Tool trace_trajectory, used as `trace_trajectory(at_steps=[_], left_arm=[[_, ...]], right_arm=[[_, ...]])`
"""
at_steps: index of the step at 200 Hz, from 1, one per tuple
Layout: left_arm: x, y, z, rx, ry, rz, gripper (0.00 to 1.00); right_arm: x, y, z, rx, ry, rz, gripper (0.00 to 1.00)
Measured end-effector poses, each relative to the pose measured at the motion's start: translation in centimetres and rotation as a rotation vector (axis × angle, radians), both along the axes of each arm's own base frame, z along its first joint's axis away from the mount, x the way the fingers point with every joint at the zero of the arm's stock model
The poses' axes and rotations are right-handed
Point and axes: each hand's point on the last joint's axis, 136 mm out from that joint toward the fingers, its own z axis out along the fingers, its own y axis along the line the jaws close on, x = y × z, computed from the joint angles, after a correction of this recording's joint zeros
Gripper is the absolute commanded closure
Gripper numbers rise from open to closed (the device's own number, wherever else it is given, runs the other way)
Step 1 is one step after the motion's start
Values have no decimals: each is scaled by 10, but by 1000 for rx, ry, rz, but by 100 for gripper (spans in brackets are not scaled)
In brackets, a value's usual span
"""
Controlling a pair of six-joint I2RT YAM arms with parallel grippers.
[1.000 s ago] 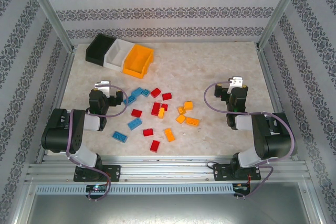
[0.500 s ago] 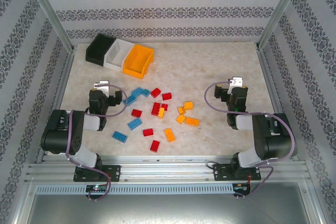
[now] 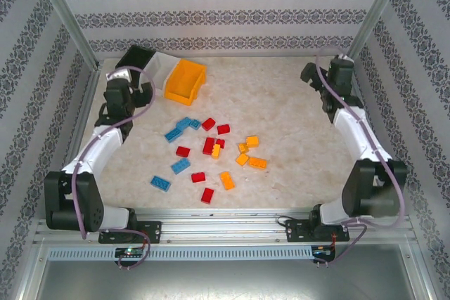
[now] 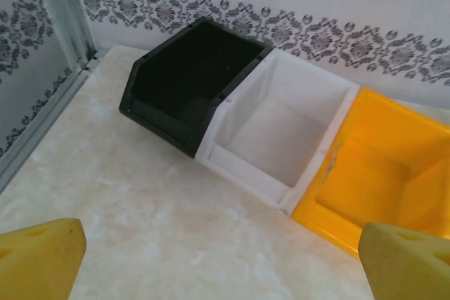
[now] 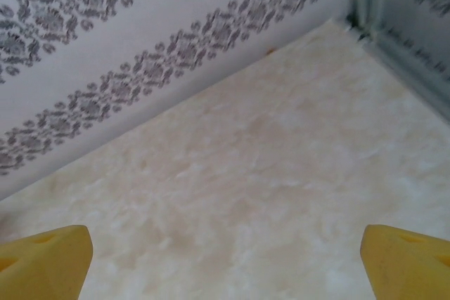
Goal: Sort the legos into containers by color
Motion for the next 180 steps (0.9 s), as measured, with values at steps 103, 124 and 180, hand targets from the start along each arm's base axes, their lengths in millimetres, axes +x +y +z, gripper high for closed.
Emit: trace_trajectory(at_steps=[103, 124, 180], left_arm=[[71, -78, -67, -146, 439, -244, 0], [87, -109, -83, -170, 479, -321, 0], [123, -171, -110, -176, 505, -447, 0]], right_arm=[[-55, 127, -87, 141, 444, 310, 2], [-61, 132, -90, 153, 469, 314, 2], [-70, 135, -87, 169, 514, 323, 2]])
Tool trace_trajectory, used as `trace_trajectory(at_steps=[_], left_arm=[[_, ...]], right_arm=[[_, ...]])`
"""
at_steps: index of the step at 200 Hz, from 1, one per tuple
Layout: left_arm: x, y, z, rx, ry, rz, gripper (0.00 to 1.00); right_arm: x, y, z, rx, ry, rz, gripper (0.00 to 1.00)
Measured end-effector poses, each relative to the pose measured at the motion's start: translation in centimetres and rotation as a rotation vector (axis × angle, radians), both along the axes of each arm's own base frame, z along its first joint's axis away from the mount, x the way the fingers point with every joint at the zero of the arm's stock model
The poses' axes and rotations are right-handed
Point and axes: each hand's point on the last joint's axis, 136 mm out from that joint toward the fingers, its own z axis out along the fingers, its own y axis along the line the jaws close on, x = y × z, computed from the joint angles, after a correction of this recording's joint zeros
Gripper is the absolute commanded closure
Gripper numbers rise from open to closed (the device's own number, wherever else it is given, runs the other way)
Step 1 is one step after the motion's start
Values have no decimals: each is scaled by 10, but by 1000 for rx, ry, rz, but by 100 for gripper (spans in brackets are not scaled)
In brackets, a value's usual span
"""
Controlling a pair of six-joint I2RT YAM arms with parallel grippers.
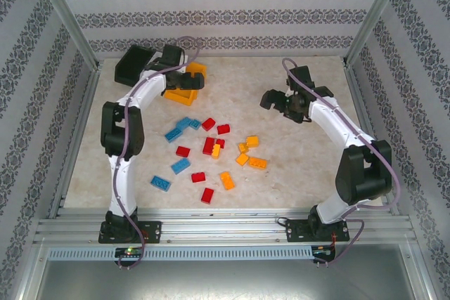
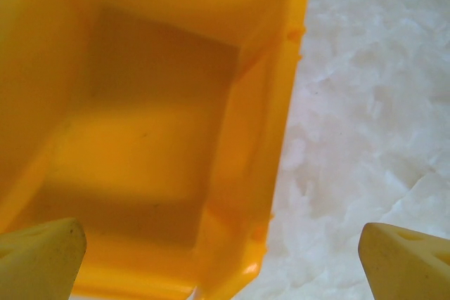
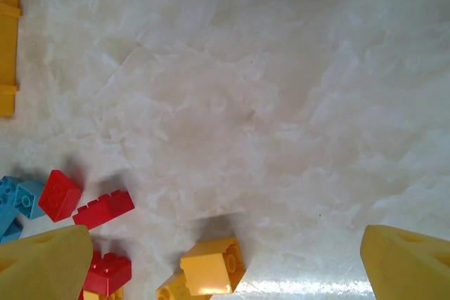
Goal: Sort the legos into containers by color
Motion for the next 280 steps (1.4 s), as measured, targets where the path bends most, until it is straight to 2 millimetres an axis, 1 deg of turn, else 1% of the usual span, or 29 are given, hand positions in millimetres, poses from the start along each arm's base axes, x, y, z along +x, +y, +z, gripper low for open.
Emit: trace_trajectory(at_steps=[39, 63, 93, 149, 179, 199, 219, 239, 255, 276, 280], left_arm=[[15, -13, -23, -6, 21, -19, 0], [18, -22, -35, -16, 37, -30, 0], [10, -45, -48, -29, 66, -68, 0], [-7, -93, -49, -75, 97, -92, 1], [-23, -126, -49, -105, 121, -101, 1], [-35, -154, -48, -138, 138, -121, 2], [-51, -184, -46, -181, 158, -152, 2], [-65, -212, -46, -225, 176, -179, 2], [-74, -234, -51, -263, 195, -199, 1], [-83, -259, -60, -324, 220, -218, 1], [-83, -264, -59, -340, 218, -222, 1]], right_arm=[[10, 3, 22, 8, -26, 8, 2], [16, 5, 25, 10, -24, 13, 2], [15, 6, 22, 11, -1, 16, 2], [12, 5, 18, 9, 12, 16, 2], [10, 5, 15, 7, 20, 16, 2], [7, 4, 14, 4, 23, 18, 2], [2, -4, 16, -3, 17, 10, 2], [-3, -21, 22, -12, 1, -25, 2], [-9, -36, 28, -21, -13, -61, 2], [-16, -52, 37, -33, -29, -99, 2], [-17, -54, 38, -35, -31, -103, 2]])
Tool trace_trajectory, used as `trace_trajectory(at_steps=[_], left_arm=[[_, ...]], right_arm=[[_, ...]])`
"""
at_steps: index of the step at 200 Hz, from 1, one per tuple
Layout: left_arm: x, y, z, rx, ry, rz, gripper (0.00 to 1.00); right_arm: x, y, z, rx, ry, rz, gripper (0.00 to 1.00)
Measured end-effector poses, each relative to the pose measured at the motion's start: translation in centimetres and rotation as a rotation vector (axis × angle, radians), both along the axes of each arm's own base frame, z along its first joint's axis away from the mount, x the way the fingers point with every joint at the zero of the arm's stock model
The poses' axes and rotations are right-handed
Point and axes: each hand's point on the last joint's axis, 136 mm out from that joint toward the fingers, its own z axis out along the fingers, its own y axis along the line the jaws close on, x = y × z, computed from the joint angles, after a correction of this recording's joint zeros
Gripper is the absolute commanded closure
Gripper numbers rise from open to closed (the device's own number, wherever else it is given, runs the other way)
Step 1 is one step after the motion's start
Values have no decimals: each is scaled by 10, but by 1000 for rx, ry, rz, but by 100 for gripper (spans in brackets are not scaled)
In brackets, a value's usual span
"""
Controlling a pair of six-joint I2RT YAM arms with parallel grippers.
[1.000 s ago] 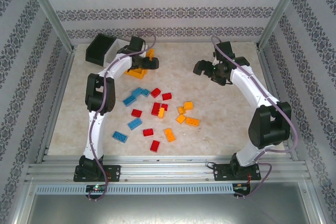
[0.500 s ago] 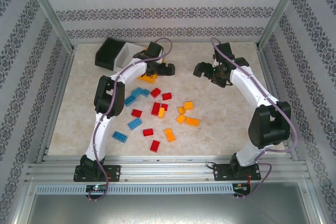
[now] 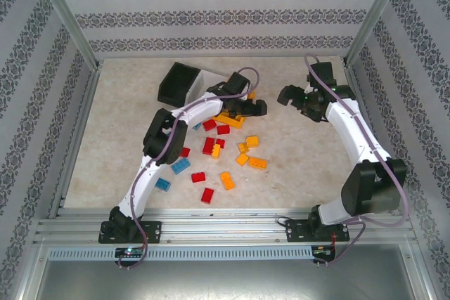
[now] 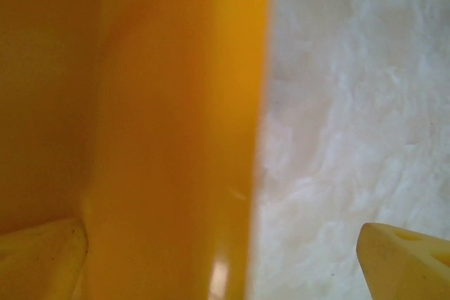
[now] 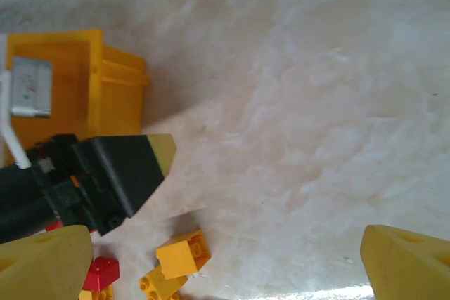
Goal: Sort the legos into containers by color
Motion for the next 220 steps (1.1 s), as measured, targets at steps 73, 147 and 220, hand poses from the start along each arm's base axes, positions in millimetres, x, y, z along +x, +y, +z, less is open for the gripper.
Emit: trace_trajectory(at_steps=[73, 147, 220], left_arm=[[0, -19, 18, -86, -8, -17, 0], [8, 23, 76, 7, -138, -20, 0], [-28, 140, 141, 138, -227, 65, 0]], right_arm=[[-8, -4, -2, -14, 28, 6, 2], [-23, 22, -7, -17, 73, 78, 10], [-96, 80, -64, -22, 308, 267, 20]])
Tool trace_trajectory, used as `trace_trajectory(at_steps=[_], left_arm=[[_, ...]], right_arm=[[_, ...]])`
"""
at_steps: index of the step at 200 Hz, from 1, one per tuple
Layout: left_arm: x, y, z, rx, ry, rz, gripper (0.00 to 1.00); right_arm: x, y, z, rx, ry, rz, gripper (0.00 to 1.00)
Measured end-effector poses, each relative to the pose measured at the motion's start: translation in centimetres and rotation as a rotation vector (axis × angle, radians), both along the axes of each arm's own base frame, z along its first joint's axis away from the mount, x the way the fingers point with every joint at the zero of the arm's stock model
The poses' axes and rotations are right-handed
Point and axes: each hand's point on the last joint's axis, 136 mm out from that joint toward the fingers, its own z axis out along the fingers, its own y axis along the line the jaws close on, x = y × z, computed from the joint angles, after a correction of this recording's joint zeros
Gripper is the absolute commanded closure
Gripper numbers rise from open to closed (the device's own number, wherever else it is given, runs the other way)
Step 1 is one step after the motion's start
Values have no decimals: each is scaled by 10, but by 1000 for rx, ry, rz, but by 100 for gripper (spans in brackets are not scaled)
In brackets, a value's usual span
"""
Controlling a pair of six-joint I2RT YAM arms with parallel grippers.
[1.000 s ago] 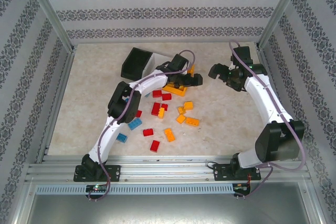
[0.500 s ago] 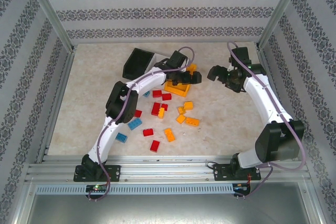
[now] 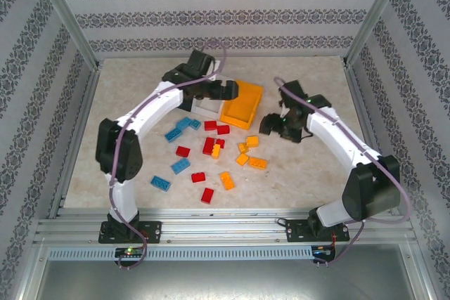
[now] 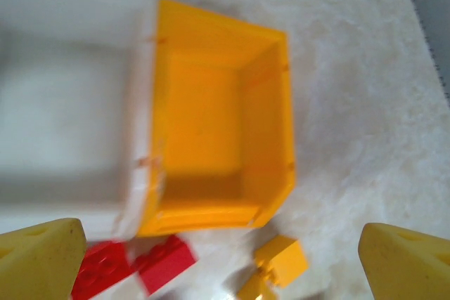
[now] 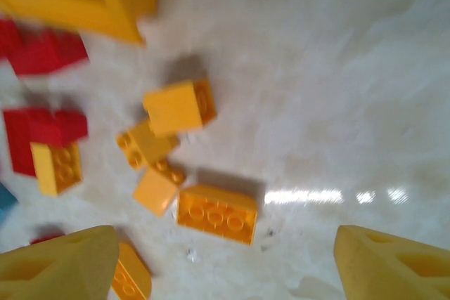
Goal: Sort the legos into containers by color
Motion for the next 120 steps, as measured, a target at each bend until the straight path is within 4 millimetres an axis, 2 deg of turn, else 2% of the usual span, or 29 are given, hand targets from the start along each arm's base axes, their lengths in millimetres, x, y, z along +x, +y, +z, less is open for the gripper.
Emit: trace_trajectory(at_steps=[19, 43, 58, 80, 120], left_arm=[[-19, 26, -18, 39, 48, 28, 0], [-46, 40, -47, 80, 127, 31, 0], [-58, 45, -62, 98, 166, 31, 0], [-67, 49, -74, 109, 200, 35, 0], [-70, 50, -76, 111, 205, 36, 0]], right_arm=[[-33, 12, -27, -24, 93, 34, 20], [-59, 20, -50, -49, 171, 42, 17], [-61, 26, -57, -57, 189, 42, 16], [-60, 32, -66, -65, 200, 40, 14], [-55, 35, -82, -82, 229, 24, 14]])
